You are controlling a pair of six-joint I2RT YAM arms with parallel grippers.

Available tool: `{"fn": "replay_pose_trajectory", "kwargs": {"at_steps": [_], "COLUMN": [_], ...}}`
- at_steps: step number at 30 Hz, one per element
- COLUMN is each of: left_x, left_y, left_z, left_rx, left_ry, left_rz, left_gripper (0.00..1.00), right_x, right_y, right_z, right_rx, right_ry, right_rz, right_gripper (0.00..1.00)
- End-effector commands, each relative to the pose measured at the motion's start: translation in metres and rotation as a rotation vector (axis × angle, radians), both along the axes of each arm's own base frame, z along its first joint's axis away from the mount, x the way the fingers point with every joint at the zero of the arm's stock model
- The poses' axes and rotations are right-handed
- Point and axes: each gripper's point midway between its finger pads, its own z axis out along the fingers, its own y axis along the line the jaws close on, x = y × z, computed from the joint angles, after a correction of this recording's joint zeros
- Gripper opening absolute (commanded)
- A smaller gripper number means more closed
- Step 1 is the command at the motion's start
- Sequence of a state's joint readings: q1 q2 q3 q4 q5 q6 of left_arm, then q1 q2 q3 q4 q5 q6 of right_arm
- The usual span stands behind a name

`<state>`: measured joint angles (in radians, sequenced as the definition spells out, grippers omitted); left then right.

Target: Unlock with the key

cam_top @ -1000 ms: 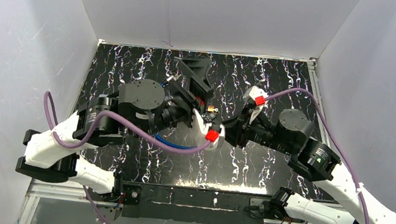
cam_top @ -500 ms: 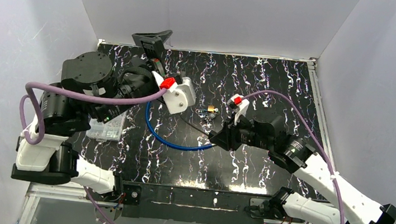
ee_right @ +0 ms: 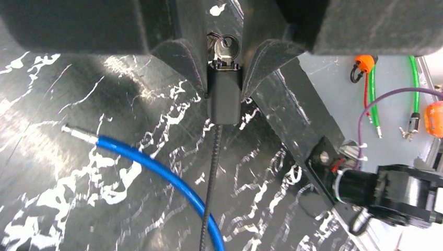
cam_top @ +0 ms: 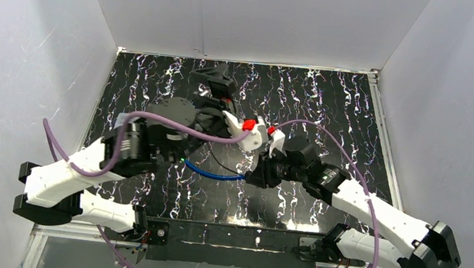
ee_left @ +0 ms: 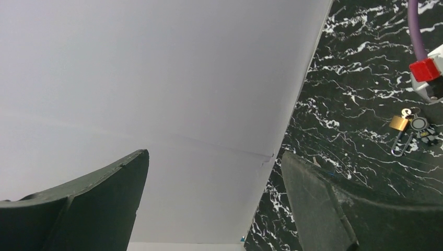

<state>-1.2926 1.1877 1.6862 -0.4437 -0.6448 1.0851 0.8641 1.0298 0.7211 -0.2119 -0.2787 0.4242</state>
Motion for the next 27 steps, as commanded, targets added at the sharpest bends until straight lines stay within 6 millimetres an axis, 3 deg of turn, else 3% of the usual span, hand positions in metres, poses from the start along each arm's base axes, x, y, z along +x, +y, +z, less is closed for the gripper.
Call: {"fn": "replay_pose_trajectory", "kwargs": {"at_steps": [1, 6, 11, 13, 17, 22, 27], "left_x": [0.006, 0.013, 0.045, 0.065, 0.106, 0.129, 0.131], "left_y": [-0.001, -0.014, -0.011, 0.002, 0.042, 0.103, 0.161], "left_z": [0.005, -0.035, -0.058, -0.063, -0.087, -0.133, -0.179], "left_rx": [-0.163, -0.124, -0.165, -0.213, -0.309, -0.401, -0.535], "left_ry": [-0.014, 0.191, 0.319, 0.36, 0.492, 0.638, 0.777], "left_rz": [0.048, 0.026, 0.107, 0.18, 0.363, 0.546, 0.712], "left_gripper": [0.98, 0.98, 0.98, 0.98, 0.98, 0.98, 0.98], "right_x": [-0.002, -0.009, -0.013, -0.013, -0.01, 0.006, 0.041], "right_y": [0.01, 0.008, 0.0, -0.003, -0.007, -0.009, -0.027], "right_z": [-0.019, -0.06, -0.096, -0.107, -0.118, -0.096, -0.041], "right_rx": [0.041, -0.022, -0.106, -0.138, -0.176, -0.147, -0.077], "right_ry": [0.059, 0.148, 0.221, 0.241, 0.259, 0.217, 0.136], "right_rz": [-0.001, 0.003, -0.017, -0.029, -0.055, -0.098, -0.202], "right_gripper": [0.01, 0.01, 0.04, 0.19, 0.63, 0.76, 0.81]}}
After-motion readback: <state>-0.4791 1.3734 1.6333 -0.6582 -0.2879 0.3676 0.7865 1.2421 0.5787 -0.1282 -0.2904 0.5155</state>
